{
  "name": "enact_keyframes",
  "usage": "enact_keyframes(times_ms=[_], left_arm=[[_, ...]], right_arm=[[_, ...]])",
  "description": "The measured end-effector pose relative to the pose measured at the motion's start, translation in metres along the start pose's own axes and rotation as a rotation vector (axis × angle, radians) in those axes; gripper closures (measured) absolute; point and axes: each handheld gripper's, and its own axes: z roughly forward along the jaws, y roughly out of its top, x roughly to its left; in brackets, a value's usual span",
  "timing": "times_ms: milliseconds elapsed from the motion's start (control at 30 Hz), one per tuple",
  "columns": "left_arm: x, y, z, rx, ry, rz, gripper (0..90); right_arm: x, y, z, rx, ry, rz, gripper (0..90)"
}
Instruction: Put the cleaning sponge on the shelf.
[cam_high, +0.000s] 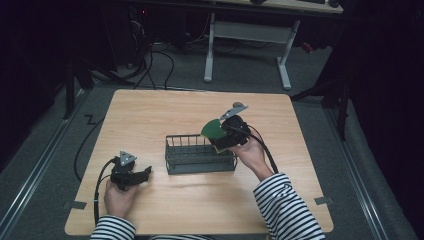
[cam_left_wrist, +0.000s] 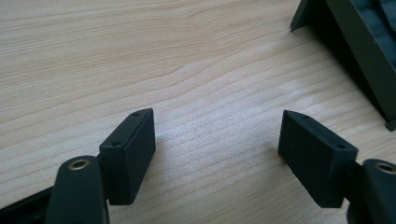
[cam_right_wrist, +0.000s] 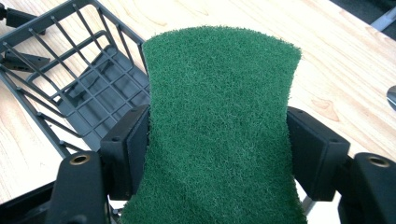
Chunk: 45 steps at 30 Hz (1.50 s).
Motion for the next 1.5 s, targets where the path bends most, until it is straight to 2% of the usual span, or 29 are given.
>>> enact_keyframes(times_ms=[400, 967, 1267, 1500], left_arm=[[0.0, 0.0, 0.0, -0.001, -0.002, -0.002, 27.8], [0.0, 0.0, 0.0, 0.001, 0.002, 0.002, 27.8], [0.0, 0.0, 0.0, 0.001, 0.0, 0.001, 27.7], [0.0, 0.0, 0.0, 0.001, 0.002, 0.002, 27.6]], right_arm=[[0.004, -0.002, 0.008, 0.036, -0.021, -0.006, 29.3], [0.006, -0.009, 0.008, 0.038, -0.029, 0.006, 29.3], [0.011, -0.013, 0.009, 0.049, -0.055, -0.02, 29.3], [0.013, -0.015, 0.01, 0.06, -0.063, -0.018, 29.3]])
